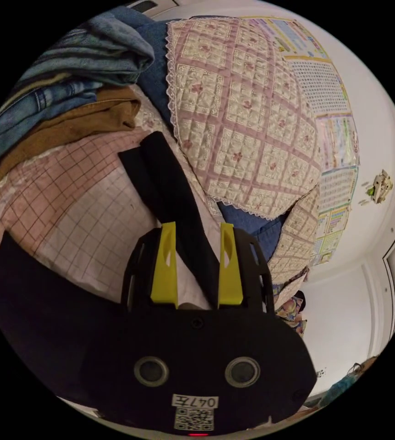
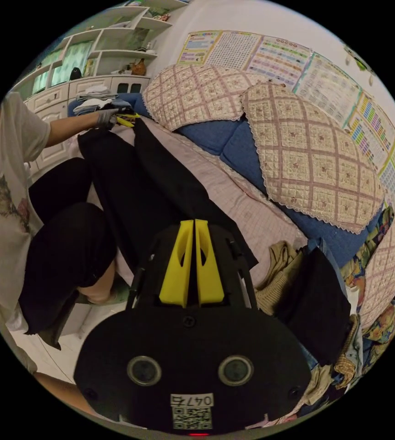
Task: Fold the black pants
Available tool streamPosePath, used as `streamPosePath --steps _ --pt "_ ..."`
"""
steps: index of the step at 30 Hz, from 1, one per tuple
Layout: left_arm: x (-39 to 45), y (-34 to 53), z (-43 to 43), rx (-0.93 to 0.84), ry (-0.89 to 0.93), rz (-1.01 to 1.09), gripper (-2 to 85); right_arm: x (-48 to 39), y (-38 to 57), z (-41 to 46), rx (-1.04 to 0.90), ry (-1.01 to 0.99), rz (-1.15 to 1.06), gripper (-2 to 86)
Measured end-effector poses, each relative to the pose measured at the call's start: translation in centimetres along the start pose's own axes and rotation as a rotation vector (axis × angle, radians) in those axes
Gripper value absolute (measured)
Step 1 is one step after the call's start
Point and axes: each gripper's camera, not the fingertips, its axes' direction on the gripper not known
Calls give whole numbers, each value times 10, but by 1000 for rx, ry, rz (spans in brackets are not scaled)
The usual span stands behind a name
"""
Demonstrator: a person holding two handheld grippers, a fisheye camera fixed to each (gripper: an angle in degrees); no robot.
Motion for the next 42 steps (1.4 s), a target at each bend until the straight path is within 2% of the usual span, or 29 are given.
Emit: streamPosePath --steps 7,9,11,17,21,24,26,28,30,34,39,42 --pt "-38 -1 12 -41 -93 -52 104 12 19 -10 43 9 104 -11" --pt "-46 2 14 -52 -55 -17 23 11 24 -11 44 13 126 -11" --pt "-46 10 5 -27 -47 -11 1 9 31 -9 32 20 147 -11" --pt "15 49 -83 -8 -97 261 -7 1 43 -21 17 82 169 -11" --pt "20 114 -160 -127 -247 409 4 -11 56 -28 -27 67 139 -11" --pt "-50 158 -187 -285 -249 292 51 -24 74 -19 -88 -18 138 -10" --pt "-102 185 -207 -297 -225 181 67 -39 86 0 -176 -70 117 -9" --pt "-142 214 -237 -236 -201 84 77 -54 93 15 -260 -78 88 -9" --pt "-176 250 -284 -104 -169 0 80 -69 96 28 -326 -59 61 -8" --pt "-202 283 -328 -3 -78 -47 73 -97 97 44 -370 -24 41 -8" --pt "-189 277 -335 -52 -138 31 63 -122 94 62 -398 3 51 -8" --pt "-166 267 -329 -92 -160 106 1 -135 89 72 -391 28 77 -8"
